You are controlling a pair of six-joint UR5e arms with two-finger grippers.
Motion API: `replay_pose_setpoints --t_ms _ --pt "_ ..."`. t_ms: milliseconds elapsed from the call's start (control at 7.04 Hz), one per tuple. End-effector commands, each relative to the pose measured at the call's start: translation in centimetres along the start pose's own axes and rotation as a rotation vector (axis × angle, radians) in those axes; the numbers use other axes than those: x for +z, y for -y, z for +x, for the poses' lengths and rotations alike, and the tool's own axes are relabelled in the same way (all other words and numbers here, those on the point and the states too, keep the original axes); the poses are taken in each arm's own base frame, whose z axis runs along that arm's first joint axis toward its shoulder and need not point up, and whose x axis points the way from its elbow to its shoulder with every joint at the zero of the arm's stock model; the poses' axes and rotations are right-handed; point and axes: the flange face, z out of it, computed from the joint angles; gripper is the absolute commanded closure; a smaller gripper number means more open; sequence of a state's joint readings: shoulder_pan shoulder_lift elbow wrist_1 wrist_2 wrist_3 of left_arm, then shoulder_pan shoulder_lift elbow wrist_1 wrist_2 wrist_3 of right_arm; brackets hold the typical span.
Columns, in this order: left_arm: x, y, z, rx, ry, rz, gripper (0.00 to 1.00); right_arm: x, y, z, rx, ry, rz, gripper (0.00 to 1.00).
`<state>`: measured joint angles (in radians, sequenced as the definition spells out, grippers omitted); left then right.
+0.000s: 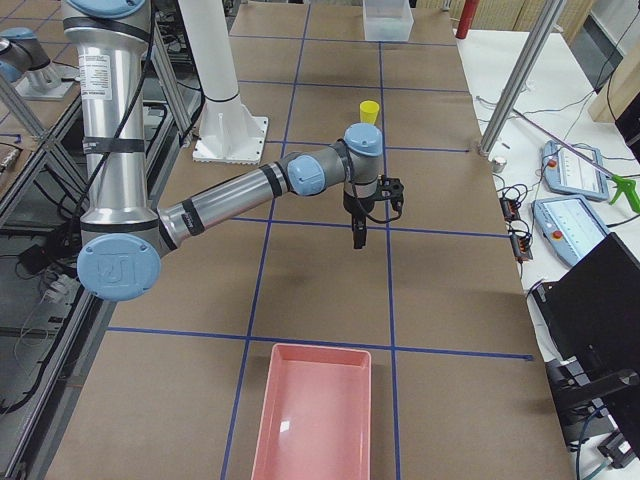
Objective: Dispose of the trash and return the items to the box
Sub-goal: 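Release the bowl in the clear bin and raise the left gripper, then move the left gripper to the yellow cup while the right arm advances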
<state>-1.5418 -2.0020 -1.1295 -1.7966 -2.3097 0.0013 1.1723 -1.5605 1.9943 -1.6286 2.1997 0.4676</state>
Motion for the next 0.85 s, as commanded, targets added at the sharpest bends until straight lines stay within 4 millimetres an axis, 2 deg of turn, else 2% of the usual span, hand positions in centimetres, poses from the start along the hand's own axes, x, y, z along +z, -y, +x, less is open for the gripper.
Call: replay_pose_setpoints --t_ms 0,284,568,710 --pt "-0.6 -0.6 14.2 -0.126 -0.109 0.0 0.01 -0.1 0.2 -0.6 0.002 0.004 0.003 0.0" --pt "0.6 -3.3 30.1 -0.198 -0.187 -0.042 0.01 -0.1 0.3 -0.9 -0.003 0.006 0.004 0.0" --pt "1.9 -6.2 43.5 -0.158 -0.268 -0.116 0.01 -0.1 0.6 -2.1 0.016 0.015 0.005 0.0" --pt "2.8 -7.0 49.2 -0.17 -0.281 -0.141 0.01 -0.1 0.9 -3.8 0.039 0.027 0.007 0.0"
